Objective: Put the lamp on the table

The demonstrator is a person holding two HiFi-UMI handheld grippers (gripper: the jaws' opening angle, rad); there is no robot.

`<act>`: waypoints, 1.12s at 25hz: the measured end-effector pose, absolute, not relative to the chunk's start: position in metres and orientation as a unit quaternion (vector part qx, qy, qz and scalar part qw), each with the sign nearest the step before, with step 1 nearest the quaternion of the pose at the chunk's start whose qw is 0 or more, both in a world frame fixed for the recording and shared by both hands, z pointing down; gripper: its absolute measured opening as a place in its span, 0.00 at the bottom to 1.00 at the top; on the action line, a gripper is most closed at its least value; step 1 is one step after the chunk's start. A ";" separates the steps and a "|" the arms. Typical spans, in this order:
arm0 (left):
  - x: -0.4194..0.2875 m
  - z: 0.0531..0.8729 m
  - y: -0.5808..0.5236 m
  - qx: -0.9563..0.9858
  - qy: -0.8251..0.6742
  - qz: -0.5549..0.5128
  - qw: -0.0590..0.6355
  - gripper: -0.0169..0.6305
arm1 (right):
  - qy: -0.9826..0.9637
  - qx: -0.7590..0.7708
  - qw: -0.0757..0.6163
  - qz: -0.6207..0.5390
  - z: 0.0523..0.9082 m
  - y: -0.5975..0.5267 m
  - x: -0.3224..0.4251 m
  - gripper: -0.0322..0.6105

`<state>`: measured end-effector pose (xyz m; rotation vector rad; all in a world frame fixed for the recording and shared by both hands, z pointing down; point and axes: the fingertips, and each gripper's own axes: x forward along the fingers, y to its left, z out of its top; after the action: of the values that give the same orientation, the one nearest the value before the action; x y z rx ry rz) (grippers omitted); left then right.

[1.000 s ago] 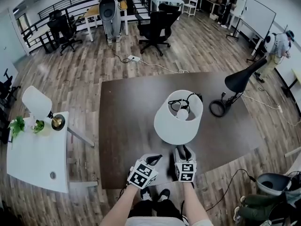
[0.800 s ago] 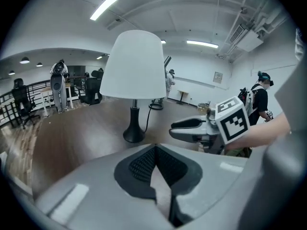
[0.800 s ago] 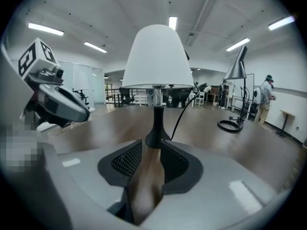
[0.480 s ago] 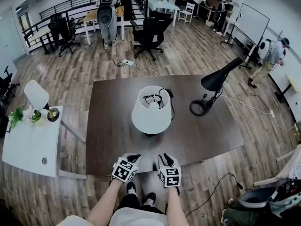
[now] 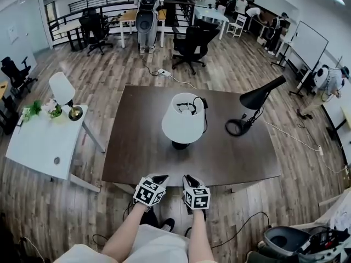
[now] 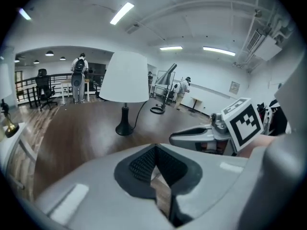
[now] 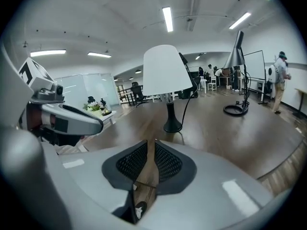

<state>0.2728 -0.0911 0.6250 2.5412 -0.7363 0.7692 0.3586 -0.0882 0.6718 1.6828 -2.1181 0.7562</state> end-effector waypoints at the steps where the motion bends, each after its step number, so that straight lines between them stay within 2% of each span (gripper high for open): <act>1: 0.273 0.625 -0.086 0.906 -0.259 0.276 0.190 0.03 | -0.744 0.591 0.166 0.264 0.671 -0.086 0.360 0.16; 6: 0.275 0.613 -0.089 0.908 -0.270 0.265 0.179 0.03 | -0.739 0.603 0.155 0.257 0.660 -0.081 0.367 0.09; 28: 0.284 0.607 -0.093 0.902 -0.295 0.265 0.171 0.03 | -0.747 0.594 0.170 0.246 0.653 -0.072 0.370 0.09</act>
<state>0.2836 -0.0928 0.6073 2.5620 -0.8368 0.7526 0.3695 -0.0716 0.6535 1.6888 -2.1216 0.6986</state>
